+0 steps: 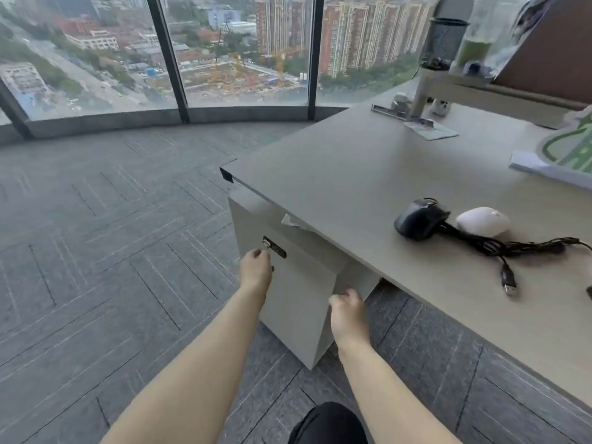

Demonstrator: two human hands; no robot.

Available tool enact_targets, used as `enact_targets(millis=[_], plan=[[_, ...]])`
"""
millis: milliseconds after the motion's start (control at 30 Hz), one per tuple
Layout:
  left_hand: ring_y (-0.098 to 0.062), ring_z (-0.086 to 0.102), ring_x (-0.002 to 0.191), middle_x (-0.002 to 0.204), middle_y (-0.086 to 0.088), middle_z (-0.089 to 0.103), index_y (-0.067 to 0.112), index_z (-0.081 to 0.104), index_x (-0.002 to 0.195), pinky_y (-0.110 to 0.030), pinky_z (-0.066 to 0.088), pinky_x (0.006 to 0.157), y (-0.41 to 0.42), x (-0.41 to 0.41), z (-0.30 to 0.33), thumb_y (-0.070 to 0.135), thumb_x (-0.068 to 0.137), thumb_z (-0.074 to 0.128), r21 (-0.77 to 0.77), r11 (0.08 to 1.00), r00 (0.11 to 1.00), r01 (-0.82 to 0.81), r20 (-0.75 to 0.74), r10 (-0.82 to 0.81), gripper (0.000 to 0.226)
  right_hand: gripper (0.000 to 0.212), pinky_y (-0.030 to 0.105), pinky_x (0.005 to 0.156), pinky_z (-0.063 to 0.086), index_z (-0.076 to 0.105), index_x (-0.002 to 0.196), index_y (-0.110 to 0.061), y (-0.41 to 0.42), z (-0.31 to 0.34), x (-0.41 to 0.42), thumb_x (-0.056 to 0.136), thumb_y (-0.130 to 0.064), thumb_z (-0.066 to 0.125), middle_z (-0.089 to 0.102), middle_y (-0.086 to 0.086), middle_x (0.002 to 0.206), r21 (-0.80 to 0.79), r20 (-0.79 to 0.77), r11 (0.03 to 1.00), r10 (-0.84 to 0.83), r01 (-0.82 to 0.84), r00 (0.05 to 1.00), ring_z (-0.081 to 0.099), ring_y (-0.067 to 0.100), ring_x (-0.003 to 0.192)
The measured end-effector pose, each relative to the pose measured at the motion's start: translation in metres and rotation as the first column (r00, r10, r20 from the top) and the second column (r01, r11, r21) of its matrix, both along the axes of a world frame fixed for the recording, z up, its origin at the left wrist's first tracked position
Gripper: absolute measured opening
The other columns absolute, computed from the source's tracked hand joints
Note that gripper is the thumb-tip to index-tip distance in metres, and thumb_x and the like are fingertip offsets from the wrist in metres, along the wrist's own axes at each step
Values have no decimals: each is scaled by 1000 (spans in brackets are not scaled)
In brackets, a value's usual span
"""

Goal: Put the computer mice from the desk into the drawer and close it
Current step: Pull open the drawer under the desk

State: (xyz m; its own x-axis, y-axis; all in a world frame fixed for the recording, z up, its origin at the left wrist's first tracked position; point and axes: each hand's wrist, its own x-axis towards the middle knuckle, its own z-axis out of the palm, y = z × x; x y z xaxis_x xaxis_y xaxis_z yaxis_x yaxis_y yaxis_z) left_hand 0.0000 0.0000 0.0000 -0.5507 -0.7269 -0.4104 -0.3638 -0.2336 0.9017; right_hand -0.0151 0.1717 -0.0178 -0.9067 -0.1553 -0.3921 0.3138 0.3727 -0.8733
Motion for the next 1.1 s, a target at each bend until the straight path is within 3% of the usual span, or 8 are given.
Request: enact_targets(millis=[67,167,300,533,667,867,1000,1100], plan=[[-28,64,89,88,-6,64,21,56,74,-50,51,92,-13,-22,-13,21,86,41,-7,997,997,-75,10,75,19,48,39,88,49,52,132,-14,-7,-3,-5,84,-17,47,65,8,126,-45,11,999,15,-15,1000,62,28,111],[-33,69,89,94,-13,72,17,62,77,-52,56,88,-44,-56,-58,31,74,40,49,990,991,-135,9,135,26,48,35,93,49,53,134,-14,-13,-8,-8,87,-13,48,65,5,129,-31,-18,999,34,-35,999,61,26,115],[-33,67,76,73,-11,65,9,61,69,-49,60,77,-37,-57,-36,17,89,52,166,956,969,-241,-11,246,23,52,35,97,52,53,136,-13,-15,-19,-7,84,-9,48,65,6,130,-1,-60,1000,8,-8,998,63,21,117],[-30,61,92,82,-9,58,0,61,101,-47,59,70,-40,-60,-43,5,89,58,256,925,953,-282,-39,301,13,50,40,95,54,60,128,-17,-12,-18,0,81,-8,46,69,3,123,44,-73,999,13,-10,997,65,17,112],[-30,63,98,105,-14,62,0,60,105,-45,60,67,-44,-22,-45,10,92,53,223,920,944,-322,1,330,17,41,24,83,55,67,118,-21,-2,-16,28,86,-5,47,75,-7,107,56,-112,991,126,-120,986,68,7,103],[-28,62,101,95,-10,63,-1,61,110,-43,58,64,-55,57,-52,14,96,50,206,923,943,-324,-12,333,23,33,14,80,52,74,110,-17,6,-18,68,91,-5,51,75,-7,103,-6,-75,955,295,-296,953,68,10,100],[-25,63,106,115,-13,63,-1,56,122,-42,57,64,-61,127,-52,15,98,49,180,908,922,-377,-22,387,30,35,8,68,49,77,102,-21,5,-16,115,89,-2,49,76,-10,95,-21,-45,884,467,-468,883,68,2,89],[-25,64,104,117,-15,64,-1,57,120,-41,56,63,-65,170,-52,13,98,48,195,889,904,-413,-33,427,28,37,8,52,42,78,105,-17,2,-16,143,88,-2,48,76,-5,95,-49,-26,826,560,-561,828,61,-9,57]])
